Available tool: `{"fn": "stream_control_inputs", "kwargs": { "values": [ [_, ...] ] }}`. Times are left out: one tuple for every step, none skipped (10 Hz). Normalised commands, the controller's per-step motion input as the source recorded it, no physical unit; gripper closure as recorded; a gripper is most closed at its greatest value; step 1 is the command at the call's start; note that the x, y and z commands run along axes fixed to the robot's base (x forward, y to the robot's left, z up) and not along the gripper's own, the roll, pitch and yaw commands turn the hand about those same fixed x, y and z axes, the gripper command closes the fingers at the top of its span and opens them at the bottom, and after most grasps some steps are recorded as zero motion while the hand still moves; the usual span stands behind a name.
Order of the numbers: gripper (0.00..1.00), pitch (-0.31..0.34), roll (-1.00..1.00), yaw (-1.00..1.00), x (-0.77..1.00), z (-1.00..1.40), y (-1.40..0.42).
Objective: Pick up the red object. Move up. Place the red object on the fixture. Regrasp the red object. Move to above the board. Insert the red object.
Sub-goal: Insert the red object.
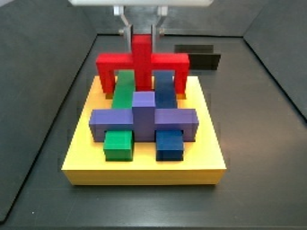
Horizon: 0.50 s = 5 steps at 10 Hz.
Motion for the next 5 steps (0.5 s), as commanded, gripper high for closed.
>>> {"fn": "stream_control_inputs", "kwargs": {
  "values": [
    [1.0,-0.083,0.06,0.11,0.01,-0.32,0.0],
    [1.0,-0.01,0.14,0.11,0.06,-0.15,0.0],
    [1.0,0.0,0.22,0.12,0.0,-0.07,0.0],
    [1.0,0.0,0.25,0.1,0.0,-0.04,0.0],
    [1.0,0.0,0.16,0.03,0.13,-0.13,0.0]
  ]
}}
